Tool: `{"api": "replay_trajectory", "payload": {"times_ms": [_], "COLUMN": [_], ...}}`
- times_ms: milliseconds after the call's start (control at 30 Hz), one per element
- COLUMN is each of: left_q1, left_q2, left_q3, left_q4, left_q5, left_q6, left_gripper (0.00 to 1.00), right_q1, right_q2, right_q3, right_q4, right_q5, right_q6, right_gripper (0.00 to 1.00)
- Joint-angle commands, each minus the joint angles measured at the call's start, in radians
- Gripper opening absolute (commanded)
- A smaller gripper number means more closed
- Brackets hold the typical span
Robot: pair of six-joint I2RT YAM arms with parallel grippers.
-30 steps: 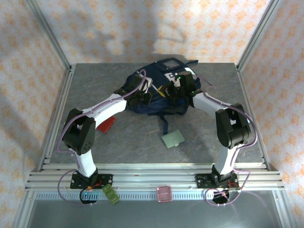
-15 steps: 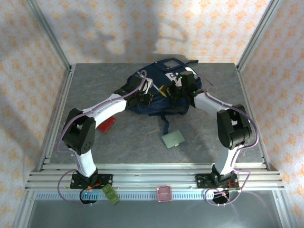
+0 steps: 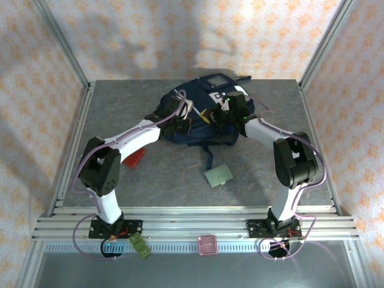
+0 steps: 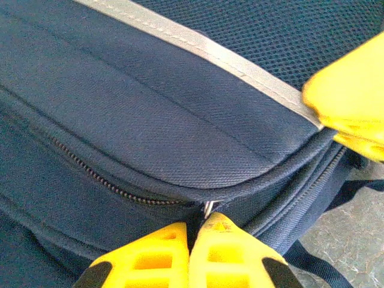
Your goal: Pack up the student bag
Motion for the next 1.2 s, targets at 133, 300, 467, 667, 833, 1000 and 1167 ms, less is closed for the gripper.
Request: {"api": "replay_trajectory", "payload": {"times_ms": [133, 300, 467, 667, 833, 1000, 1167], "left_q1": [0.158, 0.155, 0.099, 0.024, -0.024, -0.048, -0.05], "left_q2": [-0.035, -0.045, -0.073, -0.065, -0.045, -0.035, -0.02], "left_q3": [-0.04, -0.041, -0.044, 0.029, 0.077, 0.103, 0.075], "left_q4": [-0.151, -0.146, -0.115, -0.139, -0.122, -0.107, -0.178], "left_q5": [-0.336, -0.187, -0.069, 0.01, 0.087, 0.102, -0.037], "left_q6": [-0.093, -0.039, -0.009, -0.028, -0.069, -0.102, -0.085], "left_gripper": [0.0, 0.0, 0.0, 0.0, 0.0, 0.0, 0.0], "right_q1": [-0.07, -0.073, -0.063, -0.013, 0.044, 0.048, 0.068], "right_q2": [-0.104, -0.103, -0.086, -0.098, -0.16, -0.159, -0.098], "right_q3": [-0.026, -0.021, -0.007, 0.02, -0.055, -0.118, -0.112], "right_q4": [0.069, 0.077, 0.078, -0.078, -0.131, -0.098, -0.067], "right_q5": [0.058, 0.052, 0.024, 0.023, 0.068, 0.091, 0.114], "right_q6": [0.0, 0.004, -0.009, -0.126, -0.166, -0.14, -0.121], "right_gripper": [0.0, 0.0, 0.0, 0.26, 0.39, 0.39, 0.37]}}
